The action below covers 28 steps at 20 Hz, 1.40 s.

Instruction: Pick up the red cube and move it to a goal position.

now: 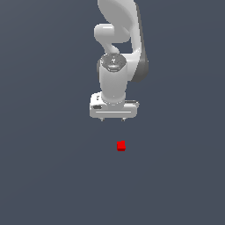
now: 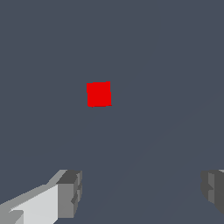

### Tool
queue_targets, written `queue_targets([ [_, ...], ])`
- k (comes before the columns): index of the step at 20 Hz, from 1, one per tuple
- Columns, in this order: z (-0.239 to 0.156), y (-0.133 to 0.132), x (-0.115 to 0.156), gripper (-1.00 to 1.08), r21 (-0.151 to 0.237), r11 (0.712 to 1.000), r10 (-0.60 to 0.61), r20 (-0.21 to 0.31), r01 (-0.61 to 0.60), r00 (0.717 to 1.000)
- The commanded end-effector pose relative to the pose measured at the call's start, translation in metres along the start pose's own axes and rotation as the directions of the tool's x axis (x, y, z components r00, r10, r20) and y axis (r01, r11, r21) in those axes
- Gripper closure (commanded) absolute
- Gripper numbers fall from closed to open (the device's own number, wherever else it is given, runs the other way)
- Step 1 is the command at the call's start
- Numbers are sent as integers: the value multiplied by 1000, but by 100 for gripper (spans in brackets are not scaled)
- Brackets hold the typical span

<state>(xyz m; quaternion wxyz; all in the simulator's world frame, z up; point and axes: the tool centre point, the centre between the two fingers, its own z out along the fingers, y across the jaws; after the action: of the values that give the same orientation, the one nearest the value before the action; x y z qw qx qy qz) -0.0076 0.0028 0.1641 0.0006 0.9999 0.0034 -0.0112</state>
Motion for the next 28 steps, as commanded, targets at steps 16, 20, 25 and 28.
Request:
queue_targets([
  [16,52,-14,26,-92,1,1000,-23,-8,23,1000],
  [20,80,-23,41,-92,1,999,-36,-12,36,999],
  [25,112,-32,58,-92,0,999,-51,-17,51,999],
  [28,125,-36,65,-92,0,998,-57,-20,57,998],
])
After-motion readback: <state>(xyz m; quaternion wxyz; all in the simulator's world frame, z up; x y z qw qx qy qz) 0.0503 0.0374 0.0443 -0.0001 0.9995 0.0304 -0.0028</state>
